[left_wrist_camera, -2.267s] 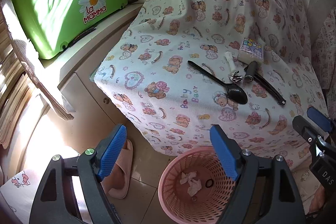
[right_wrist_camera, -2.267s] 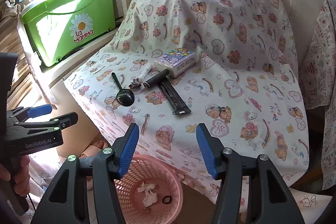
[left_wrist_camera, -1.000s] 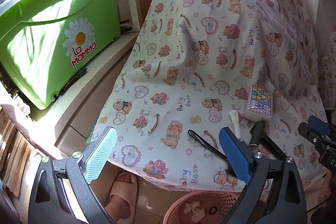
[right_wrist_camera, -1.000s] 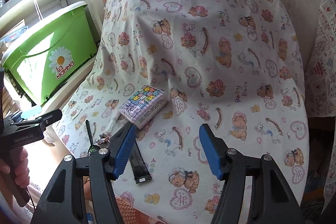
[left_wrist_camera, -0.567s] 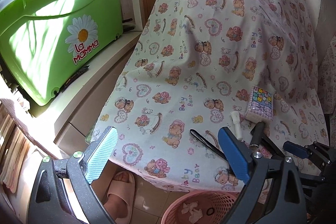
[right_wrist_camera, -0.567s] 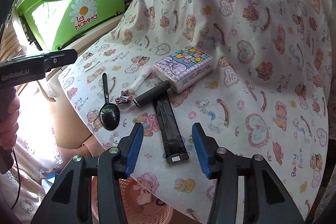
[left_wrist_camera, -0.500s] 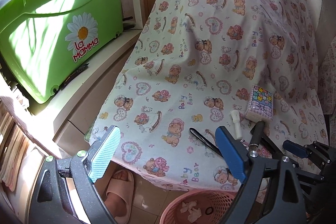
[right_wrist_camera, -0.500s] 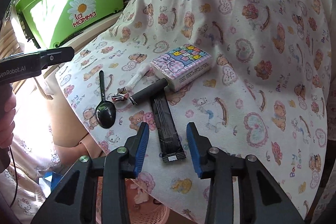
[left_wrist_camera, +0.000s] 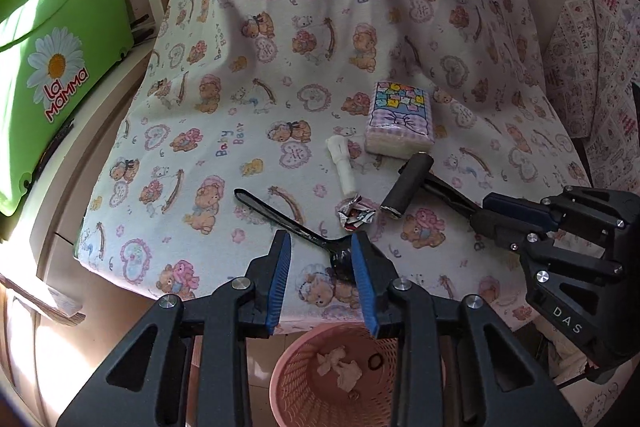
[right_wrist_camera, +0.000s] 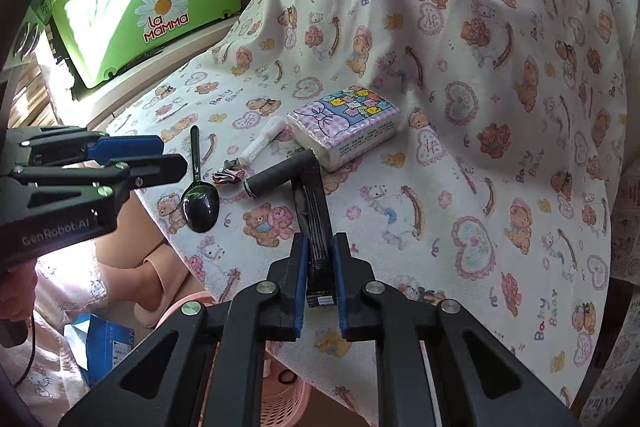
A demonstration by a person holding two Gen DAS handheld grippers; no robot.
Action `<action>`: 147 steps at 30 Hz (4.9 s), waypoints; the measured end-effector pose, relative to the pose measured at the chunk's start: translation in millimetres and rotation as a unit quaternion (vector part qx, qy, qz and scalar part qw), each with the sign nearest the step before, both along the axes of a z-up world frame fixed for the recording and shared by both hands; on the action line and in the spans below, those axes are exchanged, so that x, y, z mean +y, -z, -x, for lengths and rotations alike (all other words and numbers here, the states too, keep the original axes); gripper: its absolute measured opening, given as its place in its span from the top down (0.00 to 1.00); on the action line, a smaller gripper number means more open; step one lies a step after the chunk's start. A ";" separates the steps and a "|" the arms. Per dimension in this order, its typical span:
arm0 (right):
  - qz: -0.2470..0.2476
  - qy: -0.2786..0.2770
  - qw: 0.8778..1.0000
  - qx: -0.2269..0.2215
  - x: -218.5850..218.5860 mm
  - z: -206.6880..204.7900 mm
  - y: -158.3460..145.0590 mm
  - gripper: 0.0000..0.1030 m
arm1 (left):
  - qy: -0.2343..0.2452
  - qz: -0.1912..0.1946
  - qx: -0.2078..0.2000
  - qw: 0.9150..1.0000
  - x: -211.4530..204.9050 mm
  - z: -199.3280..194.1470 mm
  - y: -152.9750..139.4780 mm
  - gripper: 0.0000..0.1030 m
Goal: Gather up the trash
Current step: 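Grasp the black comb with the right tool while the left tool grasps the small metal clip, then lift the comb and clip and carry both tools over the pink wastebasket, then open both tools to drop the comb and clip into the wastebasket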
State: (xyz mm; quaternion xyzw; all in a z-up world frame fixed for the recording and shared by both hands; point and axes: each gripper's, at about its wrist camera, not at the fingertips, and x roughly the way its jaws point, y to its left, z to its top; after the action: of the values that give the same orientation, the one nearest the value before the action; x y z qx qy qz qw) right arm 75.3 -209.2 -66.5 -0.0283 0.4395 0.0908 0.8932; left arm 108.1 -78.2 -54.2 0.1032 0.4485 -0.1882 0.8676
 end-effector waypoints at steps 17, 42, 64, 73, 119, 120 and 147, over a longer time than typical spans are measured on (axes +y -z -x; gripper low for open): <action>-0.039 0.025 0.999 -0.005 -30.1 4.9 -16.1 0.99 | 0.029 -0.013 -0.027 0.999 -24.1 -10.6 6.8 0.92; 0.024 -0.013 0.999 0.035 -0.1 -20.9 10.8 0.80 | -0.051 0.045 -0.078 0.995 33.8 -0.6 -46.4 0.92; -0.063 0.080 0.994 -0.027 -55.9 1.3 -28.3 0.89 | -0.058 0.042 -0.089 0.993 39.4 3.7 -49.1 0.92; -0.074 0.061 0.995 -0.031 -38.1 15.0 -35.5 0.89 | -0.053 0.037 -0.076 0.995 40.6 11.6 -54.0 0.92; -0.047 -0.006 0.984 0.174 59.9 85.5 94.0 0.87 | -0.096 0.028 0.242 0.965 56.8 50.6 110.1 0.92; -0.042 -0.005 0.983 0.178 60.3 84.6 98.7 0.87 | -0.097 0.026 0.254 0.962 57.4 49.8 117.8 0.92; 0.016 -0.012 0.971 0.237 84.4 77.0 176.3 0.80 | -0.119 -0.031 0.342 0.932 61.4 54.8 193.3 0.80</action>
State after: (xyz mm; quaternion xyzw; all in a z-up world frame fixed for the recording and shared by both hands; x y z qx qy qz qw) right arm -1.6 -124.9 -242.9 -0.0258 0.6396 0.0981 0.7620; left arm 53.3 -16.8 -247.5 0.0055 0.7325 -0.0933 0.6744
